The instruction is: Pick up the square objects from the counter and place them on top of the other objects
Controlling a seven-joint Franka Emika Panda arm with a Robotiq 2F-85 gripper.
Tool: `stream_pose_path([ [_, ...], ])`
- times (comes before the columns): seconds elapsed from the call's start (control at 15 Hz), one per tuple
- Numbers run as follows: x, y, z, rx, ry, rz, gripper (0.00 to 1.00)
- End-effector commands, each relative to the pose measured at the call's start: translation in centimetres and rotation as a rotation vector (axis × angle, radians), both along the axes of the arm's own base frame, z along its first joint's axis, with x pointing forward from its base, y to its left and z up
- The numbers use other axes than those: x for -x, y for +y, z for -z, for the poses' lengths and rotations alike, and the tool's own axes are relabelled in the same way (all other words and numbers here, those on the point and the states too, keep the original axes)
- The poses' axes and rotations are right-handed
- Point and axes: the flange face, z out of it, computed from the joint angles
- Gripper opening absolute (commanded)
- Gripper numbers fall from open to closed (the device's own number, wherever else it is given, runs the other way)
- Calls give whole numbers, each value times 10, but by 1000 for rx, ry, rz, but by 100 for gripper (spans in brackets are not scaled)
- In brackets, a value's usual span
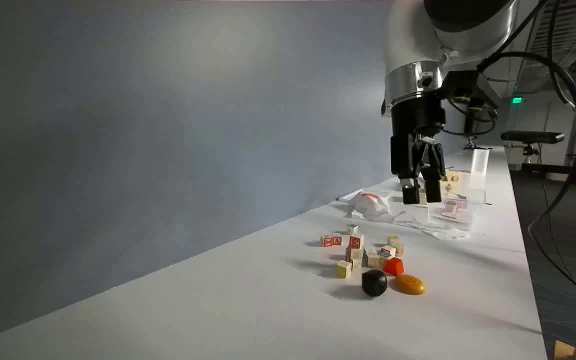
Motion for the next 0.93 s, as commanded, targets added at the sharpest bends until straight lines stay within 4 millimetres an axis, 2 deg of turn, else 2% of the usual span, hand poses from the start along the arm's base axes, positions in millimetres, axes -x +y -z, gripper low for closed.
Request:
stream_pose_path([
  [0.0,0,0,0,0,1,0,100],
  [0.33,0,0,0,0,1,0,100],
  [0.4,-3,-5,0,9,-16,0,100],
  [0.67,-19,-43,1,25,-50,16,100],
  [0.87,-35,-82,3,49,-111,14,100],
])
